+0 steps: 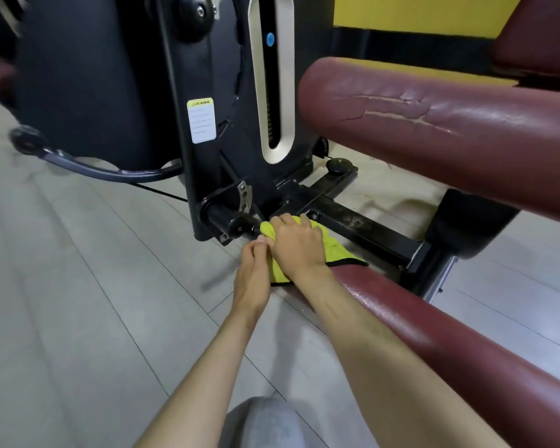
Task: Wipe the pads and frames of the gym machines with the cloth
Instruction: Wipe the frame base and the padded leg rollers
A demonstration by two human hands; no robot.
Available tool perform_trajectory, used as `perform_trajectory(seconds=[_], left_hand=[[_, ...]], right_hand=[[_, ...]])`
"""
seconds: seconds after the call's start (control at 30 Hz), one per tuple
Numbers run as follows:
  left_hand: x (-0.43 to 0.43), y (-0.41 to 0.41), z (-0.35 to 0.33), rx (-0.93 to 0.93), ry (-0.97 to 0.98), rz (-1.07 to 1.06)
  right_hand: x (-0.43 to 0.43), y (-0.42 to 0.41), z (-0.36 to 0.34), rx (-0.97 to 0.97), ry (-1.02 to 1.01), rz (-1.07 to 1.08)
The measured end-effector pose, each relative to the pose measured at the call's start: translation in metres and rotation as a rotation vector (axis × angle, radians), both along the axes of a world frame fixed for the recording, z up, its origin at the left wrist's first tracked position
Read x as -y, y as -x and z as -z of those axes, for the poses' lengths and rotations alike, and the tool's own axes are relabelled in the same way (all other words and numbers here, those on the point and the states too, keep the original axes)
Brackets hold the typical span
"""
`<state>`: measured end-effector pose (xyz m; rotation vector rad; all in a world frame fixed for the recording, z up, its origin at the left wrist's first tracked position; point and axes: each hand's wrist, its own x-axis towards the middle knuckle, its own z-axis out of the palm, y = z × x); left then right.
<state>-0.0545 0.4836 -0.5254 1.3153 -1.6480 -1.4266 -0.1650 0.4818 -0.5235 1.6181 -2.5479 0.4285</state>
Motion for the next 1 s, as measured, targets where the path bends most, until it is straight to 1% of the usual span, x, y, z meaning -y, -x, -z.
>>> perform_trajectory(seconds=[0.1, 0.17, 0.23, 0.3, 0.37, 0.43, 0.5, 0.57, 0.67, 0.8, 0.9, 1.0], left_hand=[[-0.003, 0.0, -0.006, 0.036, 0.078, -0.021], [-0.003, 0.0, -0.009, 0.029, 0.129, -0.01], [-0.001, 0.001, -0.01, 0.019, 0.214, -0.015], [-0.001, 0.004, -0.011, 0.063, 0.31, -0.024], [0.0, 0.007, -0.011, 0.13, 0.368, -0.052], [0.0, 0.01, -0.011, 0.19, 0.398, -0.078], [-0.001, 0.012, -0.01, 0.241, 0.416, -0.091], [-0.003, 0.014, -0.006, 0.248, 0.454, -0.091], [-0.002, 0.017, -0.003, 0.258, 0.476, -0.095], [0.003, 0.019, 0.0, 0.26, 0.412, -0.069], [-0.001, 0.022, -0.001, 0.232, 0.4, -0.082], [-0.002, 0.021, -0.001, 0.257, 0.452, -0.053]], right_hand=[[-0.033, 0.001, -0.001, -0.011, 0.07, -0.042], [-0.075, 0.008, 0.0, -0.039, 0.103, -0.038], [-0.128, 0.015, 0.003, -0.078, 0.09, -0.018], [-0.183, 0.024, 0.008, -0.136, 0.068, 0.022], [-0.226, 0.029, 0.013, -0.163, 0.095, 0.085], [-0.244, 0.027, 0.018, -0.15, 0.135, 0.154], [-0.233, 0.022, 0.02, -0.14, 0.121, 0.214], [-0.203, 0.018, 0.017, -0.135, 0.096, 0.237], [-0.134, 0.011, 0.012, -0.072, 0.074, 0.195], [-0.055, 0.0, -0.001, 0.018, 0.111, 0.126], [-0.042, 0.007, -0.003, 0.046, 0.086, 0.083], [-0.058, 0.014, -0.003, 0.061, 0.104, 0.05]])
